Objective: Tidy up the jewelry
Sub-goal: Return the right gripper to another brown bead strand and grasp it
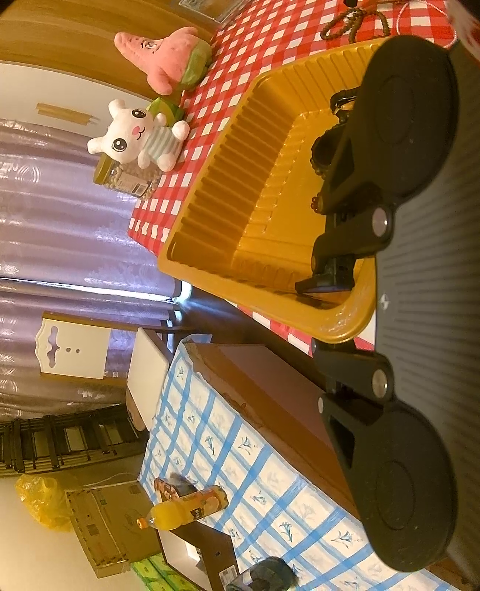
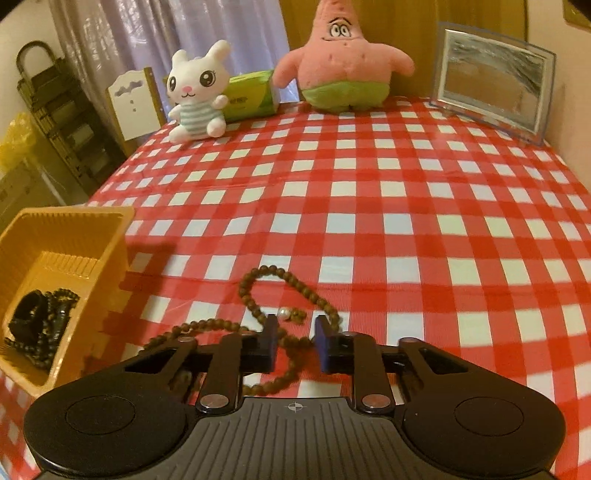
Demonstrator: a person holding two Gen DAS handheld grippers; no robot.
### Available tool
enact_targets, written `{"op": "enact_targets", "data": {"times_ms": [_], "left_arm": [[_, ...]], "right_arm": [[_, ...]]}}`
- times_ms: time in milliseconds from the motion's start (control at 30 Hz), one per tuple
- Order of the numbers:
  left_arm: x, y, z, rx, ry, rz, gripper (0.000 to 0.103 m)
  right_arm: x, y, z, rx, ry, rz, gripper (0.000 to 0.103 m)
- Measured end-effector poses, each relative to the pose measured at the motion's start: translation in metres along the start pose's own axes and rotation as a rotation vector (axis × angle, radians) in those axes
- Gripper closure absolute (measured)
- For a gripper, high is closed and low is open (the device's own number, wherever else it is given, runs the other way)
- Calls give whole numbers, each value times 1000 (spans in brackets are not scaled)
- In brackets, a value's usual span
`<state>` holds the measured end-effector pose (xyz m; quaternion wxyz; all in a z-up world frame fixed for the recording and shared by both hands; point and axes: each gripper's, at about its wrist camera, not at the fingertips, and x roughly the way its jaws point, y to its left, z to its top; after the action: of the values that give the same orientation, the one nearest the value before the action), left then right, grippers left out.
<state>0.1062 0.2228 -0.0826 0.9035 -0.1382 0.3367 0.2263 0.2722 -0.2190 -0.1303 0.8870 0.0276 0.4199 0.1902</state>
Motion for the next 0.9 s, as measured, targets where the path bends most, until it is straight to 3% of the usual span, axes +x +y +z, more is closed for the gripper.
{"op": "enact_targets", "data": {"times_ms": [300, 467, 900], "left_arm": [[-2, -3, 0, 1, -5, 14, 93], [-3, -1, 0, 0, -4, 16, 93], [-3, -1, 0, 1, -3, 11, 93]], "right_arm": [[25, 2, 4, -64, 5, 7, 90], [30, 2, 3, -88, 6, 5, 102], [7, 9, 9, -79, -43, 24, 103]]}}
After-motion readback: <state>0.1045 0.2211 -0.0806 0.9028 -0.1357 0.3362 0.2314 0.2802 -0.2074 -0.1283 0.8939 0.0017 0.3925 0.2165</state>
